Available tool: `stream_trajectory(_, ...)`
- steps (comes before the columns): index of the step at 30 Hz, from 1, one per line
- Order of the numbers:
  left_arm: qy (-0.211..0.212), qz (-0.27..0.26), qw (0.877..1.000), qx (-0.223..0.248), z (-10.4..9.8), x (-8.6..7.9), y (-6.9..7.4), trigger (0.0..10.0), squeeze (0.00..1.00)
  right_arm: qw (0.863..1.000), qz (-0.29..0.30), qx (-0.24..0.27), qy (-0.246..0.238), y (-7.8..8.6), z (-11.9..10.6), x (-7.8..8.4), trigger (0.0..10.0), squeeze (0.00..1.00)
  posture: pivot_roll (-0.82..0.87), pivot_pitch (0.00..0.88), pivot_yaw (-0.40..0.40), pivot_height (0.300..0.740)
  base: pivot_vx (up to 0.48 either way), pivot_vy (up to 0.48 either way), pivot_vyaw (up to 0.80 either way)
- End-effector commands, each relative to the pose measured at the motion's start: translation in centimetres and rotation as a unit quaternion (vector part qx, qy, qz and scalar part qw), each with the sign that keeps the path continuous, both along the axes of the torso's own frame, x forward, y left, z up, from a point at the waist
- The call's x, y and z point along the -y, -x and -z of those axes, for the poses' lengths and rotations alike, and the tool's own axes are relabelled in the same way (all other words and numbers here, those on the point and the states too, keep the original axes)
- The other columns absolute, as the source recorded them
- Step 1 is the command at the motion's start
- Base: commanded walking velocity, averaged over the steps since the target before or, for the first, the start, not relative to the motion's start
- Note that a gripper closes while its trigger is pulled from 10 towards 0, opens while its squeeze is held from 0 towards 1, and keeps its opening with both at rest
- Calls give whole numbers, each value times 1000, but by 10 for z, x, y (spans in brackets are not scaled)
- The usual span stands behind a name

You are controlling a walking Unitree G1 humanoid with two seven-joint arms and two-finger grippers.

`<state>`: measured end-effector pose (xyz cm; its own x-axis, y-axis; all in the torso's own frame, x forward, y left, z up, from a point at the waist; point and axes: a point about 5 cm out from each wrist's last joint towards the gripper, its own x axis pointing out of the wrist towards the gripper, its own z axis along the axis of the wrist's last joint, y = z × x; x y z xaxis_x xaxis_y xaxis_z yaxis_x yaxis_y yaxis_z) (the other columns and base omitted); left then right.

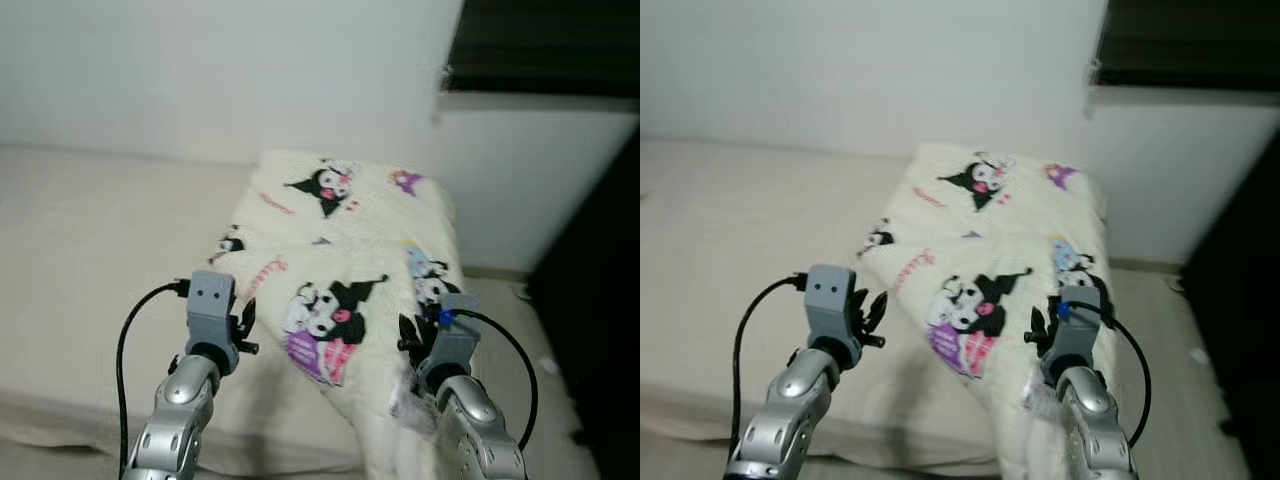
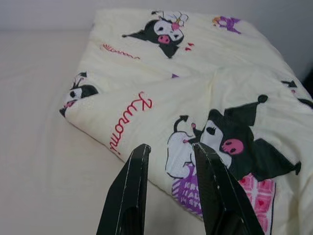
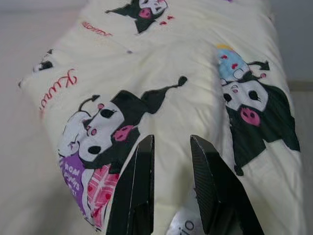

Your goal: Clean up the room

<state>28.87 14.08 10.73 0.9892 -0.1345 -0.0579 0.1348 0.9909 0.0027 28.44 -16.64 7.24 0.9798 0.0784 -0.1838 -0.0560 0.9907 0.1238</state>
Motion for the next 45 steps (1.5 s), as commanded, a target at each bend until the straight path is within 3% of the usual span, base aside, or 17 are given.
stream_trajectory(1,-9,-9,1000,-8,6,-6,2,10000,0,1000,0,1,-6,1,0,-5,10000,0,9,70,-29,740,0,0,0)
stream_trajectory(7,-11,-11,1000,-5,6,-7,3,10000,0,999,38,-7,19,1,3,7,10000,0,12,75,-31,740,0,0,0)
stream_trajectory(11,-13,-8,1000,0,4,-11,6,10000,0,994,93,-52,35,-1,15,29,10000,0,14,84,-32,740,0,0,0)
stream_trajectory(14,-14,-7,1000,1,3,-11,6,10000,0,992,102,-59,33,-2,17,33,10000,0,14,86,-32,740,0,0,0)
stream_trajectory(15,-12,-4,1000,4,2,-13,7,10000,0,989,122,-72,39,-5,20,43,10000,1000,18,94,-22,740,0,0,0)
stream_trajectory(16,-12,-4,1000,4,2,-13,7,10000,0,989,122,-72,39,-5,20,43,10000,1000,18,94,-22,740,0,0,0)
stream_trajectory(19,-8,10,1000,13,-2,-15,9,10000,0,978,177,-103,45,-17,24,69,10000,1000,28,112,-14,740,0,0,0)
stream_trajectory(22,-7,15,1000,16,-4,-15,9,10000,0,976,187,-109,40,-21,24,75,10000,1000,37,125,-10,740,0,0,0)
stream_trajectory(27,-1,51,998,32,-16,-15,14,10000,0,979,181,-96,-8,-41,9,92,10000,1000,69,172,7,740,0,0,0)
stream_trajectory(34,-20,120,991,50,-28,-11,24,10000,0,981,169,-92,-13,-50,0,96,10000,1000,108,222,8,740,0,0,0)
stream_trajectory(35,-42,148,987,56,-31,-10,30,10000,0,983,156,-90,-18,-53,-2,97,10000,1000,123,241,6,740,0,0,0)
stream_trajectory(45,-65,194,977,52,-36,-7,47,10000,0,981,149,-121,-20,-48,9,100,10000,1000,164,275,2,740,0,0,0)
